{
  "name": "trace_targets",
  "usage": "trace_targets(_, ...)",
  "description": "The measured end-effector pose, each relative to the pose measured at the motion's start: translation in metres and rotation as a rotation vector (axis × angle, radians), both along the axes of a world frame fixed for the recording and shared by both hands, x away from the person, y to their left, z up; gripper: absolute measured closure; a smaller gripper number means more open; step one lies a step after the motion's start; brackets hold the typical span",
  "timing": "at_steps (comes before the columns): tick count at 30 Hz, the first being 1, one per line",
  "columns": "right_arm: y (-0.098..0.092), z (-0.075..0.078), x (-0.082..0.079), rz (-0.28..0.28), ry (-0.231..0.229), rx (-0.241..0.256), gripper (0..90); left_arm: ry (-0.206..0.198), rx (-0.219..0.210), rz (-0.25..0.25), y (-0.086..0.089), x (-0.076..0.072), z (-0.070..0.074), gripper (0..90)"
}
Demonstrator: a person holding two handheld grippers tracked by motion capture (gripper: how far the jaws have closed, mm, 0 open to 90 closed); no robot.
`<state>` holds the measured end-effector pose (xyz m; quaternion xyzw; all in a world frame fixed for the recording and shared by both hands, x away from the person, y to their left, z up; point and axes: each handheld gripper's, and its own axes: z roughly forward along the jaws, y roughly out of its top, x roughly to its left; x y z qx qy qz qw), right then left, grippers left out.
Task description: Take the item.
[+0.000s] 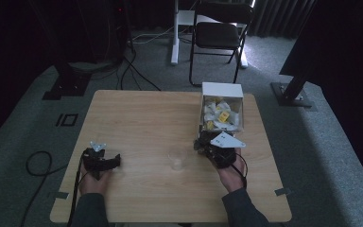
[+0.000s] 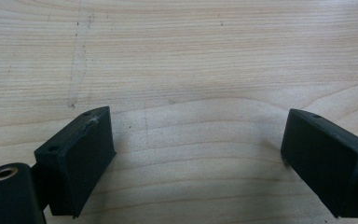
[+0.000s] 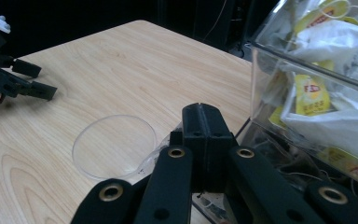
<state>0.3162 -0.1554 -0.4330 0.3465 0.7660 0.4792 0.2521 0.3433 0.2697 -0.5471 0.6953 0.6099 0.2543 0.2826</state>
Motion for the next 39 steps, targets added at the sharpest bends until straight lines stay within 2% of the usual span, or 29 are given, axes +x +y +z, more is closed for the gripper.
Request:
trace_targets(21, 0.019, -0.001, -0.006, 0.052, -0.01, 0.002, 90.0, 0.0, 0.0, 0.0, 0.0, 0.0, 0.0, 9.9)
trace_targets(39, 0.034, -0.007, -0.007, 0.085, 0.001, -0.005, 90.0, 0.0, 0.0, 0.0, 0.0, 0.0, 0.0, 9.9)
